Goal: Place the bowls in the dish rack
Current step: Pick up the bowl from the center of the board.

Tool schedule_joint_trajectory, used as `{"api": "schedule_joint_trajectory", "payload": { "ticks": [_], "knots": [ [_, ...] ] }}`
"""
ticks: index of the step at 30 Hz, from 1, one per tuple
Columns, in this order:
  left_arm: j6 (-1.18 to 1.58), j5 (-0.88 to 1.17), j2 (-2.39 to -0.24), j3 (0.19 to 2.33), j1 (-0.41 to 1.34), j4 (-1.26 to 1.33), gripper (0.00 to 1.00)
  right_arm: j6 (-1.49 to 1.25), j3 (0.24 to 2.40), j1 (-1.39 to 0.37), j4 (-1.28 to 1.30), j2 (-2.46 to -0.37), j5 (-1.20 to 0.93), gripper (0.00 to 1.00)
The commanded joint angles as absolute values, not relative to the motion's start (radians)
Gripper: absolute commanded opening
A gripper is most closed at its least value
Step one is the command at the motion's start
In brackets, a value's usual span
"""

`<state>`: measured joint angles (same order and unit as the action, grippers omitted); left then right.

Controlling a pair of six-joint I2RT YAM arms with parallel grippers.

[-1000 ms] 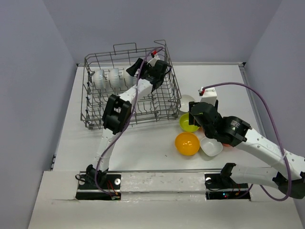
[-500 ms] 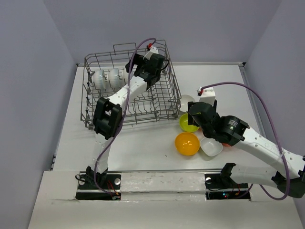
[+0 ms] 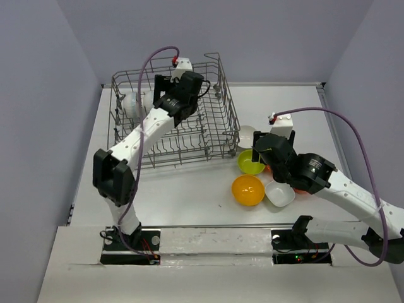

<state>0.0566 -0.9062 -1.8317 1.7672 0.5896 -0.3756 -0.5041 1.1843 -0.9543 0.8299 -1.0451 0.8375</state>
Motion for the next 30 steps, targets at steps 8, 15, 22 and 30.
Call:
{"api": "schedule_joint_trajectory", "payload": {
  "ticks": [8, 15, 22, 30],
  "knots": [
    [0.310, -0.793, -1.312, 1.427, 0.738, -0.414, 0.99, -0.629, 1.151, -0.930, 0.904, -0.902, 1.134, 0.75],
    [0.287, -0.769, -1.161, 1.365, 0.778, -0.477, 0.99, -0.612, 1.115, -0.705, 0.878, -0.980, 1.046, 0.79],
    [0.242, -0.677, -1.036, 1.273, 0.779, -0.425, 0.99, -0.514, 1.089, -0.482, 0.747, -1.020, 0.809, 0.80],
    [0.186, -0.644, -0.925, 1.103, 0.779, -0.325, 0.99, -0.538, 1.060, -0.348, 0.692, -1.058, 0.560, 0.80]
  ]
}}
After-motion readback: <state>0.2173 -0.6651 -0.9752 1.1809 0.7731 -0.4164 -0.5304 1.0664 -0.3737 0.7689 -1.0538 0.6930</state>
